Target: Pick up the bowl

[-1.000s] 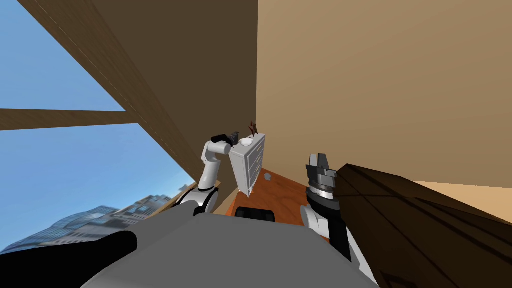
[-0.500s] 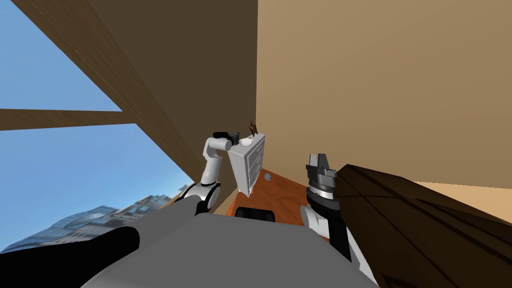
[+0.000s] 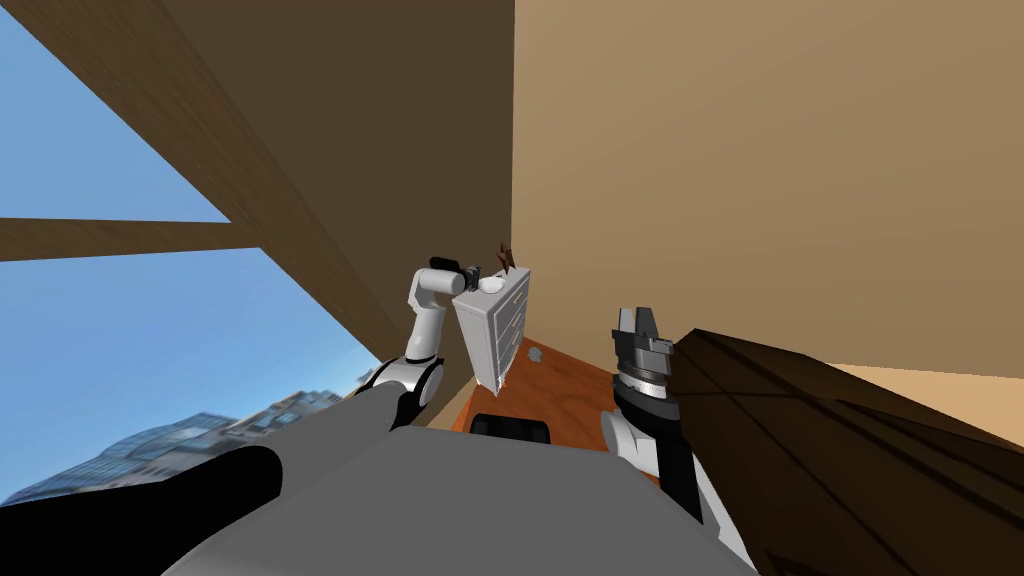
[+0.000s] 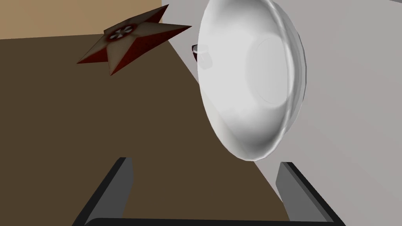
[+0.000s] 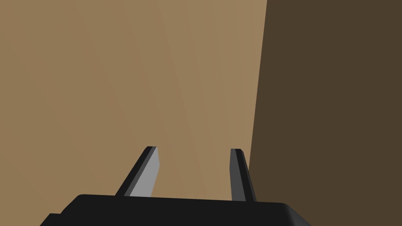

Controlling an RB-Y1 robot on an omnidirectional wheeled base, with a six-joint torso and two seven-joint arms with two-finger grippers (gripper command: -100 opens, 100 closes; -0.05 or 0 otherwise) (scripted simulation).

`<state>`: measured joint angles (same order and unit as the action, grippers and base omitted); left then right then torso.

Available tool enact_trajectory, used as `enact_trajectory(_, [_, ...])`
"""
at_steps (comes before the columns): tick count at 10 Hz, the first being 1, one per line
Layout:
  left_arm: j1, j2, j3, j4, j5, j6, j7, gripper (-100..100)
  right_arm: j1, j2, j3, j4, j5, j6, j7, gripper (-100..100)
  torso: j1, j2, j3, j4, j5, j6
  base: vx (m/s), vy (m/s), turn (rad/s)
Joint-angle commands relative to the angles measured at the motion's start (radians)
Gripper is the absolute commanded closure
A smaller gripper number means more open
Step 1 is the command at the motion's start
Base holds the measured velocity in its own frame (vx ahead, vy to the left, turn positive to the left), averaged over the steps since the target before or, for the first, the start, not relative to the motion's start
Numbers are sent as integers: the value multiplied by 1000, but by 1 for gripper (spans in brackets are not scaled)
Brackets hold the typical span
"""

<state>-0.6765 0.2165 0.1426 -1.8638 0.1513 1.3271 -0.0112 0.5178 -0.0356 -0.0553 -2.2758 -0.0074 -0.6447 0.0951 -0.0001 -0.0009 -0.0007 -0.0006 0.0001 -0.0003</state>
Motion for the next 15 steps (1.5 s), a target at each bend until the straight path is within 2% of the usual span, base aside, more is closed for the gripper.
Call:
enact_trajectory(1, [-31, 2, 5, 18, 3, 50, 9, -100, 0, 0, 0, 0, 0, 0, 0, 0, 0, 0, 0, 0, 0, 0, 13, -3, -11])
enact_trajectory(2, [-31, 2, 5, 18, 3, 72, 9, -100, 0, 0, 0, 0, 0, 0, 0, 0, 0, 0, 0, 0, 0, 0, 16, -2, -8])
enact_trajectory(3, [-60, 4, 10, 38, 7, 102, 16, -100, 0, 0, 0, 0, 0, 0, 0, 0, 0, 0, 0, 0, 0, 0, 20, -3, -15])
enact_trajectory(4, [-60, 4, 10, 38, 7, 129, 16, -100, 0, 0, 0, 0, 0, 0, 0, 0, 0, -1, 0, 0, 0, 0, 22, -2, -9])
enact_trajectory(5, [-87, 7, 15, 58, 11, 159, 23, -100, 0, 0, 0, 0, 0, 0, 0, 0, 0, -1, 0, 0, 0, 0, 28, -2, -15])
enact_trajectory(6, [-87, 7, 15, 58, 11, 184, 23, -100, 0, 0, 0, 0, 0, 0, 0, 0, 0, -1, -1, 0, 0, 0, 25, -4, -10])
enact_trajectory(9, [-133, 15, 24, 96, 18, 270, 37, -100, 0, 0, 0, 0, 0, 0, 0, 0, 0, -1, -1, 0, 0, 0, 29, -7, -15])
enact_trajectory(15, [-186, 30, 34, 144, 27, 423, 53, -100, 0, 0, 0, 0, 0, 0, 0, 0, -1, -1, -1, 0, 0, 0, 36, -7, -16])
